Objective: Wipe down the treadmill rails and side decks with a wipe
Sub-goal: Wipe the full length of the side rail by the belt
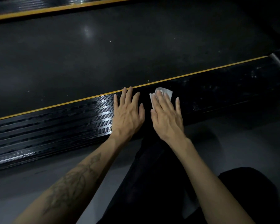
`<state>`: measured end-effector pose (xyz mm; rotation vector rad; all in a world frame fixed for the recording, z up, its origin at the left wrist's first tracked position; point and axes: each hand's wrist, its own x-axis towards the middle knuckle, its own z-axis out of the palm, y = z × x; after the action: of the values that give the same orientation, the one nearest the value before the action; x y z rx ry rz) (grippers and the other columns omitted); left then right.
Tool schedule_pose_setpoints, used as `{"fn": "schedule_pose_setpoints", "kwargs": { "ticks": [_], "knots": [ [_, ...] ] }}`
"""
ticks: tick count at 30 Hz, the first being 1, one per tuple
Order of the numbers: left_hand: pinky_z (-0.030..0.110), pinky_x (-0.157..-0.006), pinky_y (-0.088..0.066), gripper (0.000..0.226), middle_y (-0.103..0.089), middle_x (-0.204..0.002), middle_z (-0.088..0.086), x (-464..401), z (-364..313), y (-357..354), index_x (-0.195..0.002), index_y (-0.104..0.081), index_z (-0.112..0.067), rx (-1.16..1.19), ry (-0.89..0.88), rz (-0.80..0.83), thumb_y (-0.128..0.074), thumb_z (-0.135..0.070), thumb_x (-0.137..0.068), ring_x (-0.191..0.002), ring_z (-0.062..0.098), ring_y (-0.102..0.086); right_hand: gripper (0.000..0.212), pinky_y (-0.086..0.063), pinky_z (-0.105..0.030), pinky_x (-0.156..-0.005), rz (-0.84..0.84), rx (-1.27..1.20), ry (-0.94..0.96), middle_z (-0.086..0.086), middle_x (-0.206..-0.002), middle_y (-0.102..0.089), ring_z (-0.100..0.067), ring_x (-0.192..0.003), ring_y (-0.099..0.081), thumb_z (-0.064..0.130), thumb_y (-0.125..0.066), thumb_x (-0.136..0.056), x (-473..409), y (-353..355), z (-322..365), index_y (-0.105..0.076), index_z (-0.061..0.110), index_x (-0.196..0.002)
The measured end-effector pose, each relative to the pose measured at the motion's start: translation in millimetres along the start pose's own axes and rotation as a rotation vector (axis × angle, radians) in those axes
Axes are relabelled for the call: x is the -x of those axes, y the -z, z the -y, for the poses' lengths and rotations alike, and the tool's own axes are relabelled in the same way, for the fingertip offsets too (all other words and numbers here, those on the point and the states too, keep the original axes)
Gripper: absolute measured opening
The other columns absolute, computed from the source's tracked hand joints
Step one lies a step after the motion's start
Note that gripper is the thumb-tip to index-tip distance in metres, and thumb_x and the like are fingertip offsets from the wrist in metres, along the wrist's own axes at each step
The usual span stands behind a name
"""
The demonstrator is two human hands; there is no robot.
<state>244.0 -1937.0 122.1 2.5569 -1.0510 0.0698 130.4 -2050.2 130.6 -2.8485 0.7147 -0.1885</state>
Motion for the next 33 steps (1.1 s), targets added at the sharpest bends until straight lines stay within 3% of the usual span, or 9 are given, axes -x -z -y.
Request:
{"fn": "schedule_pose_setpoints", "kwargs": {
  "ticks": [6,9,13,16,19,22,25,28,33],
  "knots": [
    [0.057,-0.126,-0.012,0.061,-0.03,-0.166,0.012,-1,0,0,-0.152,-0.045,-0.017,-0.011,0.002,0.028,-0.026,-0.042,-0.1,-0.158,0.028,-0.017,0.067,0.003,-0.052,-0.127,0.074,-0.007,0.029,-0.004,-0.173,-0.009,-0.022,-0.16,-0.005,0.041,-0.009,-0.102,-6,2,14,-0.018,0.02,-0.165],
    [0.057,-0.126,-0.013,0.062,-0.03,-0.167,0.011,-1,-1,1,-0.152,-0.045,-0.018,-0.016,0.005,0.03,-0.024,-0.043,-0.1,-0.158,0.027,-0.017,0.058,0.005,-0.052,-0.126,0.092,0.031,0.025,-0.001,-0.173,-0.003,-0.019,-0.16,-0.001,0.035,-0.019,-0.109,-23,6,4,-0.013,0.024,-0.165],
    [0.058,-0.126,-0.014,0.061,-0.032,-0.166,0.011,-1,0,0,-0.151,-0.046,-0.018,-0.017,0.009,0.025,-0.024,-0.042,-0.1,-0.157,0.028,-0.018,0.07,0.003,-0.052,-0.127,0.06,0.016,-0.037,-0.004,-0.173,-0.01,-0.022,-0.159,-0.006,0.041,-0.004,-0.099,-15,5,9,-0.018,0.02,-0.165],
    [0.058,-0.126,-0.014,0.058,-0.032,-0.166,0.012,-2,0,-1,-0.151,-0.046,-0.018,-0.012,0.005,0.022,-0.028,-0.04,-0.1,-0.157,0.029,-0.019,0.073,0.003,-0.05,-0.127,0.096,-0.014,0.041,-0.002,-0.173,-0.01,-0.022,-0.159,-0.005,0.041,-0.004,-0.096,-15,4,17,-0.02,0.019,-0.164],
    [0.058,-0.126,-0.015,0.056,-0.034,-0.165,0.011,-1,0,-2,-0.15,-0.048,-0.019,-0.018,0.005,0.008,-0.029,-0.039,-0.101,-0.157,0.029,-0.021,0.063,0.004,-0.052,-0.127,0.094,0.023,0.077,0.001,-0.173,-0.009,-0.019,-0.16,-0.005,0.036,-0.016,-0.103,-29,6,8,-0.019,0.023,-0.164],
    [0.058,-0.126,-0.015,0.056,-0.035,-0.164,0.011,-2,0,-2,-0.149,-0.049,-0.018,-0.024,0.007,-0.005,-0.028,-0.038,-0.101,-0.156,0.028,-0.022,0.058,0.001,-0.052,-0.127,0.041,0.034,-0.012,-0.004,-0.173,-0.01,-0.02,-0.159,-0.007,0.03,-0.031,-0.108,-29,3,2,-0.017,0.018,-0.164],
    [0.057,-0.126,-0.016,0.057,-0.036,-0.164,0.011,-2,-1,-1,-0.149,-0.049,-0.018,-0.033,0.007,-0.01,-0.027,-0.039,-0.101,-0.156,0.028,-0.023,0.063,-0.002,-0.052,-0.128,0.014,-0.001,-0.072,-0.007,-0.172,-0.013,-0.023,-0.159,-0.009,0.034,-0.023,-0.104,-14,0,13,-0.02,0.016,-0.164],
    [0.057,-0.126,-0.015,0.058,-0.036,-0.164,0.011,-3,-1,-3,-0.149,-0.049,-0.019,-0.032,0.008,0.0,-0.029,-0.041,-0.1,-0.156,0.028,-0.022,0.069,-0.001,-0.051,-0.128,0.063,-0.027,0.007,-0.004,-0.172,-0.013,-0.022,-0.159,-0.007,0.038,-0.012,-0.098,-18,2,18,-0.022,0.017,-0.163],
    [0.058,-0.125,-0.017,0.055,-0.037,-0.164,0.01,-2,-1,-2,-0.149,-0.049,-0.019,-0.042,0.004,-0.01,-0.031,-0.037,-0.101,-0.156,0.028,-0.024,0.057,0.003,-0.052,-0.128,0.052,-0.02,0.002,0.0,-0.173,-0.008,-0.019,-0.159,-0.005,0.029,-0.031,-0.109,-36,6,4,-0.018,0.021,-0.164]
  ]
}}
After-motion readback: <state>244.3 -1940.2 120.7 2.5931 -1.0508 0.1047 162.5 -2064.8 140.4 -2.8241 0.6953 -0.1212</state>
